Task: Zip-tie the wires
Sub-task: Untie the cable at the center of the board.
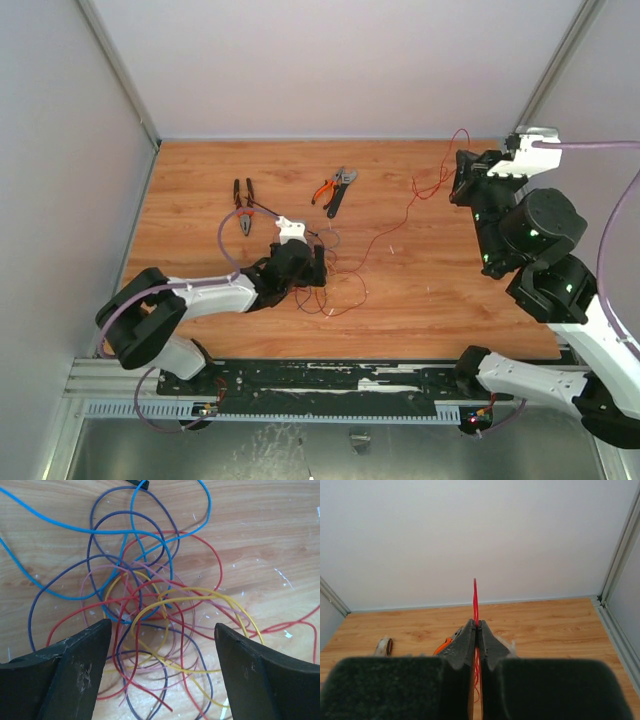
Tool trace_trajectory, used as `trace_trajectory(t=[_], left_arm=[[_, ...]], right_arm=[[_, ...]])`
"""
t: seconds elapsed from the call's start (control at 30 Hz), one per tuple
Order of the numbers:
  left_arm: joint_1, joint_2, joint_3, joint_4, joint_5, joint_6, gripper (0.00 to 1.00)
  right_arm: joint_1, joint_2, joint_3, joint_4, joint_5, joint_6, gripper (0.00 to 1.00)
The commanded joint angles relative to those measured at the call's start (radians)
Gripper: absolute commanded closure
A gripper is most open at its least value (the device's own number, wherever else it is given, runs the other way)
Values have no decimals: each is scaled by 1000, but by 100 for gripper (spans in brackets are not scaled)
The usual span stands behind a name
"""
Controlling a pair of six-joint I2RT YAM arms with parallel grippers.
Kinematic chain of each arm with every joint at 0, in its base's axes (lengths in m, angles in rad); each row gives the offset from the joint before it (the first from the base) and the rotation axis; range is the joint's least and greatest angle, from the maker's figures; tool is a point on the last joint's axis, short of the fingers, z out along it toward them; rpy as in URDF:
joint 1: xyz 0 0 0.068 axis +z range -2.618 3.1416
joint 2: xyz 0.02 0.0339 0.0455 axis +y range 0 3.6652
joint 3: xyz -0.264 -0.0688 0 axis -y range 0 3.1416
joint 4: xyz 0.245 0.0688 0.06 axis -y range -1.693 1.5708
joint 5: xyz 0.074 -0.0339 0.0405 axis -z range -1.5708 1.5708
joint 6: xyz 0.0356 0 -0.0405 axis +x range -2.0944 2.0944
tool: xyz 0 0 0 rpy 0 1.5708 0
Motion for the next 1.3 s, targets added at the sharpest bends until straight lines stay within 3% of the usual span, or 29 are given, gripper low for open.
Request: trace_trajectory(t=[0.0, 0.13, 0.53, 0.73, 0.93, 1.13, 1.27], left_arm=[[-29, 70, 55, -8, -137, 31, 15], [-28, 90, 46, 20, -158, 30, 20], [26, 111, -5, -20, -227, -15, 20], [168, 4, -124, -21, -171, -72, 24], [356, -234, -252, -22, -115, -62, 27], [498, -379, -287, -69, -59, -38, 28], [549, -410, -301, -71, -46, -55, 28]], right_arm=[[-5, -4, -22, -14, -26, 31, 100], [-6, 17, -27, -34, -12, 42, 100], [-88, 35, -76, -14, -66, 55, 100], [-334, 90, -124, -24, -262, 85, 100], [-728, 141, -148, -25, -465, 105, 100], [-970, 217, -146, -44, -442, 80, 100], [-1078, 257, -148, -54, -329, 63, 100]])
